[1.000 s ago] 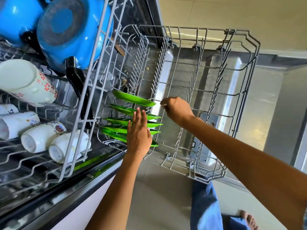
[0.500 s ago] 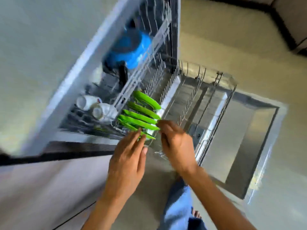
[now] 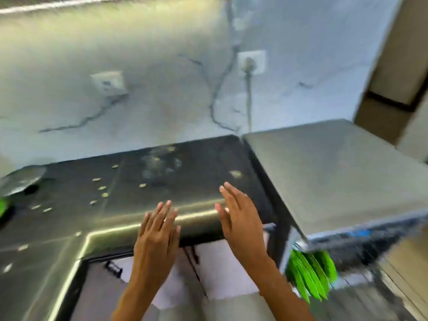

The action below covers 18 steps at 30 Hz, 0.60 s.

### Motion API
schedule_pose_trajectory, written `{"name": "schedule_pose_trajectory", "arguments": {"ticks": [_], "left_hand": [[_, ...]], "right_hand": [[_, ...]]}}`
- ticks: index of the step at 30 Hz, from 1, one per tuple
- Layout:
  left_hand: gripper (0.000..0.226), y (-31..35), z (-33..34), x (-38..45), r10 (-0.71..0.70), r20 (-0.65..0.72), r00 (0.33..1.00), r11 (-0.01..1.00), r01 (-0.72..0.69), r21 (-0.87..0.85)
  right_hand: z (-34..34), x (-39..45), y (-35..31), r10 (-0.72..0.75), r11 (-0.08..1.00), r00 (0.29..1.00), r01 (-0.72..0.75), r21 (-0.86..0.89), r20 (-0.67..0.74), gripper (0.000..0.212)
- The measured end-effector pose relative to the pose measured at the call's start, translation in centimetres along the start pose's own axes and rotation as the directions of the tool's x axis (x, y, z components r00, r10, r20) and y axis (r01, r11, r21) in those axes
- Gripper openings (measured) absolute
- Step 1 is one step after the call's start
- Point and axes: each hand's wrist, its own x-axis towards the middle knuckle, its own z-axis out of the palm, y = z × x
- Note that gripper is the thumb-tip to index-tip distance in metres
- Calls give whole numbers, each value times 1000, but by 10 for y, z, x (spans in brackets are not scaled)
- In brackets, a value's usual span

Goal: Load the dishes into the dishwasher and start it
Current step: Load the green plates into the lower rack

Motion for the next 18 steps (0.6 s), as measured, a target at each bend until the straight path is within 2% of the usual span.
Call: {"name": "schedule_pose_trajectory", "arguments": {"ticks": [3,7,11,16,18], "left_hand": [[57,-62,-28,-11,-175,-127,976,983,181,39],[56,-159,-54,-26,-348,-229,909,925,373,76],[44,-254,-72,-38,-475,-265,839,836,524,160],[46,-368,-92,-31,-608,-327,723,672,688,273],[47,-408,-100,-18,-625,-346,699,625,715,314]], "right_hand": [[63,26,-43,-149,987,982,141,77,115,41],[172,53,-102,-314,937,924,263,231,218,41],[285,74,-163,-432,879,851,323,351,298,42],[411,97,-236,-515,837,772,358,414,373,39],[449,107,-260,-524,835,750,360,417,403,40]]}}
